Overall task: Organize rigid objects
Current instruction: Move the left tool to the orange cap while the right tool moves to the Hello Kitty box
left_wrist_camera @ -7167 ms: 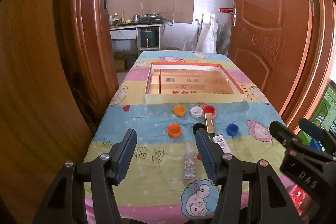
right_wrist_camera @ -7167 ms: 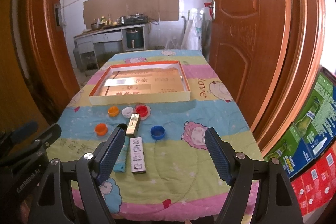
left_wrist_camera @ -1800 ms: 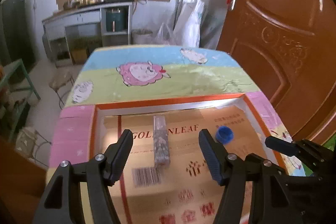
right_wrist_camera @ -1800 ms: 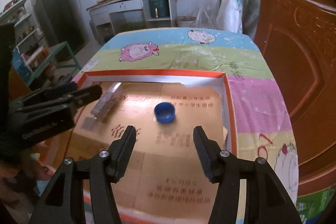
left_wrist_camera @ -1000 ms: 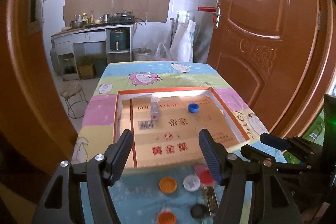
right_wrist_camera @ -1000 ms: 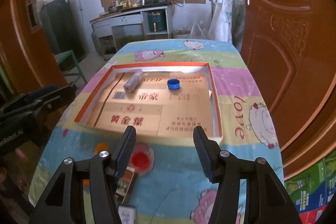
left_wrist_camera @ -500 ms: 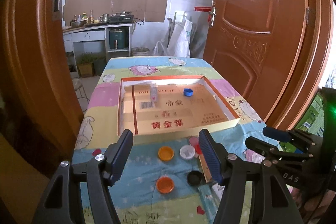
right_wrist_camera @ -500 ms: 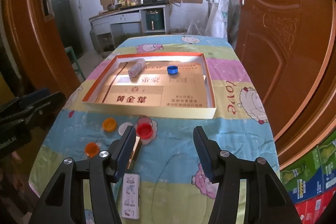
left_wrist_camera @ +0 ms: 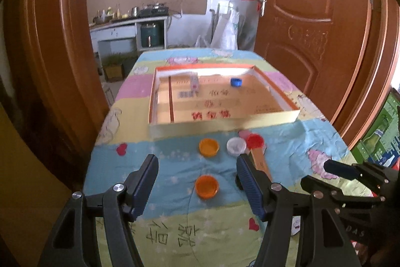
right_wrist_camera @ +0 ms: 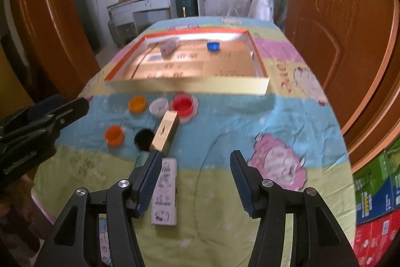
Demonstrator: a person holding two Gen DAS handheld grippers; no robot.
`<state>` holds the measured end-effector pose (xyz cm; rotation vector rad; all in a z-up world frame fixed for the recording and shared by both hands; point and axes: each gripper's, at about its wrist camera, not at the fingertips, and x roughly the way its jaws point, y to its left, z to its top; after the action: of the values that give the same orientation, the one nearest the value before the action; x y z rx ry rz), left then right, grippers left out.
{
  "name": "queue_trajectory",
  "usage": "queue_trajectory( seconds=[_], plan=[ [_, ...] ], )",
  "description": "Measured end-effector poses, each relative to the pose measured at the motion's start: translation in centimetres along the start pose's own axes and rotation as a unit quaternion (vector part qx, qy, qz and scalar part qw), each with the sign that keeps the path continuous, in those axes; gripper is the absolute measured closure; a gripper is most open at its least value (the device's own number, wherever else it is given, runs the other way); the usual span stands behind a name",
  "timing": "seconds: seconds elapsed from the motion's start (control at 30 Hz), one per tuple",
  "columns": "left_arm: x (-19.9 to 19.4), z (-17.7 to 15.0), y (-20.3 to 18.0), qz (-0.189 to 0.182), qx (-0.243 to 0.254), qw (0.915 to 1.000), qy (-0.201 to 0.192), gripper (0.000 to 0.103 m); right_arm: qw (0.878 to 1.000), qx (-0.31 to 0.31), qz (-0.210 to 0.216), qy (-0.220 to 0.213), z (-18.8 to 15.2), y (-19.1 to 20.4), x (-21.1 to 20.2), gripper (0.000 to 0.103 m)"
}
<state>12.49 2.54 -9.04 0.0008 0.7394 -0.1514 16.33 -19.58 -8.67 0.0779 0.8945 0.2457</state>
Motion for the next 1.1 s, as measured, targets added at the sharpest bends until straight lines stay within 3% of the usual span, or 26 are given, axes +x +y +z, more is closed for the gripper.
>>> queue_trajectory(
  seconds=[0.37, 1.1],
  plan=[
    [1.6, -2.2, 0.9, 0.006, -0.017, 0.9994, 0.030, 0.038, 0.999, -0.016, -0.002, 0.029, -1.5, 1.5, 1.7, 0.045],
    [5.0, -3.0, 0.1, 0.008, -0.001, 0.9979, 0.064, 0.038, 0.998, -0.031, -0.015, 0.057, -2.3, 2.2, 3.8, 0.045]
  ],
)
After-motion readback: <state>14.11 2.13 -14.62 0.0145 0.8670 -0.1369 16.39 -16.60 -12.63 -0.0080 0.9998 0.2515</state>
